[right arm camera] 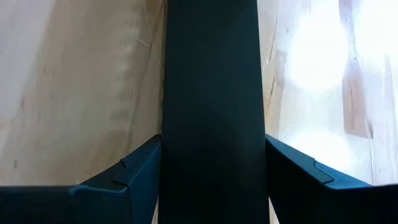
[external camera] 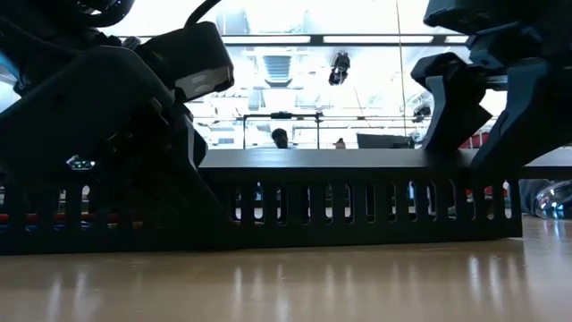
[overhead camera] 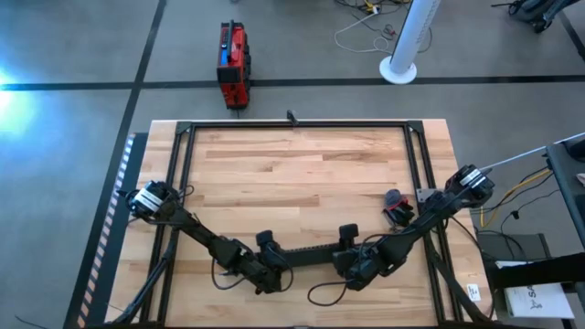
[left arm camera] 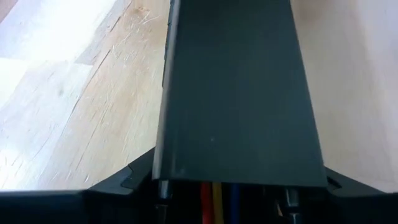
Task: Ziptie cables
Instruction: Close the cable duct using the cable lid
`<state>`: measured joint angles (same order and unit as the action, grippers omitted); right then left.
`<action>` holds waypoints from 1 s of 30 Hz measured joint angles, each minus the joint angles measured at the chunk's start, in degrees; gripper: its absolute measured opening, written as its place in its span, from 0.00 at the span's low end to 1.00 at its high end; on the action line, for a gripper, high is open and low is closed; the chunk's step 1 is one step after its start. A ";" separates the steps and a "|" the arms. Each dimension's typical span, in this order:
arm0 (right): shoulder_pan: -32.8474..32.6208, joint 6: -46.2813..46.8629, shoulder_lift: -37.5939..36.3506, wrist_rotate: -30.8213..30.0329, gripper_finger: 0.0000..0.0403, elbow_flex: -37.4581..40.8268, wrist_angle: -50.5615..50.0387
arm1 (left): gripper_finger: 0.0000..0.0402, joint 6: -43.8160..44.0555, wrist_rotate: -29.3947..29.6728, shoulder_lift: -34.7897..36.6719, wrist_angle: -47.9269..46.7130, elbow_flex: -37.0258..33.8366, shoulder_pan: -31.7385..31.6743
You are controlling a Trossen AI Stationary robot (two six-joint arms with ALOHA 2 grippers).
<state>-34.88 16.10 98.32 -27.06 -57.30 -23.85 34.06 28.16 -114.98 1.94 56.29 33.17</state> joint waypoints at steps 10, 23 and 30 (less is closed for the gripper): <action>3.18 -1.79 -0.43 5.35 0.54 -0.22 -1.69 | 0.58 -1.53 -0.89 0.00 0.26 0.02 0.07; 6.65 -1.40 -2.64 12.35 0.54 -0.17 -3.52 | 0.57 -3.01 -1.00 0.00 0.47 0.02 0.13; 8.43 -1.13 -1.90 15.68 0.54 -0.19 -3.17 | 0.54 -3.40 -0.81 0.00 0.19 0.02 0.20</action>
<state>-26.45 14.97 96.42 -11.38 -57.49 -27.03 30.66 27.35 -114.98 2.12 56.31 33.36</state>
